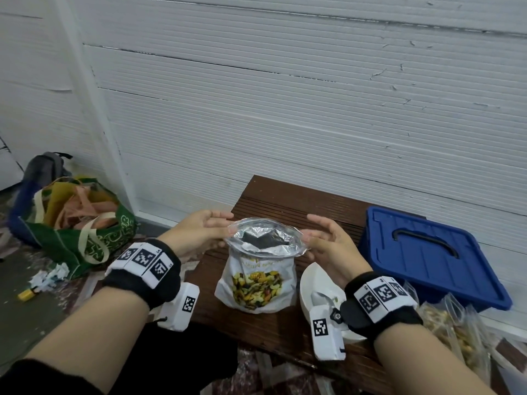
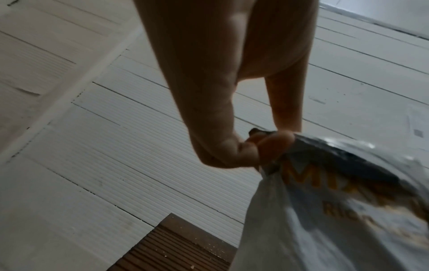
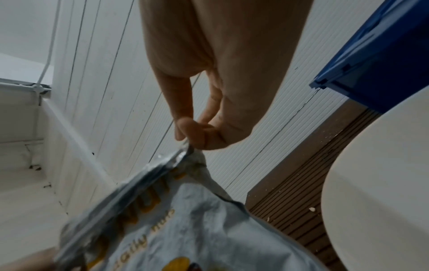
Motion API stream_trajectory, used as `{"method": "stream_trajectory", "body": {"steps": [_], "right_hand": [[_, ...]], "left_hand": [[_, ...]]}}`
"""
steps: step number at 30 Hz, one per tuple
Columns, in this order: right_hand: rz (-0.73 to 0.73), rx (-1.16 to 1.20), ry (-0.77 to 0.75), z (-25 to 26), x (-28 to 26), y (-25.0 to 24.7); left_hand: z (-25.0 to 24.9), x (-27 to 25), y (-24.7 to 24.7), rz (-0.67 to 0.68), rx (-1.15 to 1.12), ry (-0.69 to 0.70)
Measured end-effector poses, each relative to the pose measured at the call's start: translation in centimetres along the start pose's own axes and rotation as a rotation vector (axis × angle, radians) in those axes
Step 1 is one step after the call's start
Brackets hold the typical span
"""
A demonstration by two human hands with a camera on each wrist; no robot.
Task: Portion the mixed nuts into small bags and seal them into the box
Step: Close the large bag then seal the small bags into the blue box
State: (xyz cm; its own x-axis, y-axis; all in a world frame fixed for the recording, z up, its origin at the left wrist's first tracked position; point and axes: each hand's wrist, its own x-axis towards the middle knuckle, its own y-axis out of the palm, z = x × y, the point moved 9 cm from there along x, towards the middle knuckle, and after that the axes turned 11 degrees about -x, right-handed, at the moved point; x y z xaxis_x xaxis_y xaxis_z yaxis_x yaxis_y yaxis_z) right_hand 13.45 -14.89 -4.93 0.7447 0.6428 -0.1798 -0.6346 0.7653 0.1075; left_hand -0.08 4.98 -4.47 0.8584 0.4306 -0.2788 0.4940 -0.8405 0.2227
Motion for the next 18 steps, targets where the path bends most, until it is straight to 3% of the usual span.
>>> {"method": "stream_trajectory", "body": {"steps": [6,15,18], "right_hand": [[0.007,-0.211,0.046,-1.0,-0.6,0.4],[0.032,-0.888,-0.255,3.3,-0.5,0.8],[-0.003,-0.876,-0.305,4.1,-0.3,0.8]], "left_hand": [[0.4,-0.1,0.5,-0.02,0.236,-0.016],[-2.8,-0.2,0.6,-0.052,0.576,0.094],[-3.1,-0.1,0.4,-0.095,0.516,0.114]]}}
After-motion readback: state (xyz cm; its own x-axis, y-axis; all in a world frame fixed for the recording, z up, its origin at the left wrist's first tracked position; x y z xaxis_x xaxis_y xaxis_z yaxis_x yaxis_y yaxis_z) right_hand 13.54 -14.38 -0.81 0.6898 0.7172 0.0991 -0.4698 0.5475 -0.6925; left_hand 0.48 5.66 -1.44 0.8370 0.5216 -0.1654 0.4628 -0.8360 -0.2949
